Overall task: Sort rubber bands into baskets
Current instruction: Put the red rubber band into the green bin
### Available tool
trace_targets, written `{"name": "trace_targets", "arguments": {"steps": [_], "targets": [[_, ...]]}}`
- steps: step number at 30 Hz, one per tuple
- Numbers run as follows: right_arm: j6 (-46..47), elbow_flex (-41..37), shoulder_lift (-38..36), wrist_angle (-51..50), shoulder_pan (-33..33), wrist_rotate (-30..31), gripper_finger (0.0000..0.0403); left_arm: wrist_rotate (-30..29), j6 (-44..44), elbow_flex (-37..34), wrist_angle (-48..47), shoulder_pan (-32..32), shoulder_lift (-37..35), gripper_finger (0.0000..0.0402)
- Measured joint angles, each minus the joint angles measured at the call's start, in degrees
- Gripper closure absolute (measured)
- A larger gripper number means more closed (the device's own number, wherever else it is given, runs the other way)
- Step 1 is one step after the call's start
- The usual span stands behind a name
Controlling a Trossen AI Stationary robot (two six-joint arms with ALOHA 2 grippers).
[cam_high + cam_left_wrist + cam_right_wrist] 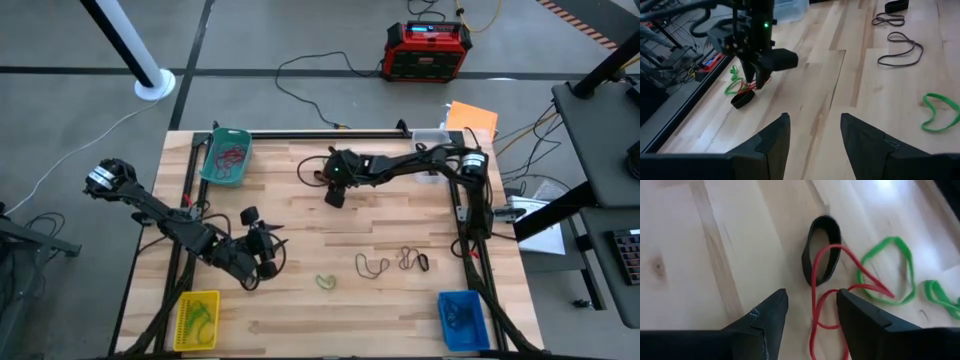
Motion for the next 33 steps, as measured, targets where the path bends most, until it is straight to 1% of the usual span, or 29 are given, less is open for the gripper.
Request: {"name": "trace_targets", "arguments": {"steps": [6,9,14,23,33], "targets": [[-1.05,0.00,2.87,0.92,-0.02,0.00,0.0226,-0.01,0.20,0.00,0.05,0.25,0.00,0.0242],[-1.11,0.07,3.66,1.44,0.00,0.35,0.0234,-0.01,1.62,0.00,0.04,0.34,0.00,0.0242],[-1.55,0.07,3.40,1.77,0.11,1.45,0.0275,-0.01,3.00,0.00,0.14,1.12,0.00,0.0242],[-0.25,-0.11,1.61,1.69,0.59,2.62,0.0385,-0.01,2.98,-0.02,0.15,1.61,0.00,0.0242],[1.50,-0.11,-1.67,-1.61,6.83,2.23,0.0394,-0.01,1.91,-0.02,0.23,1.63,0.00,0.0242]]}}
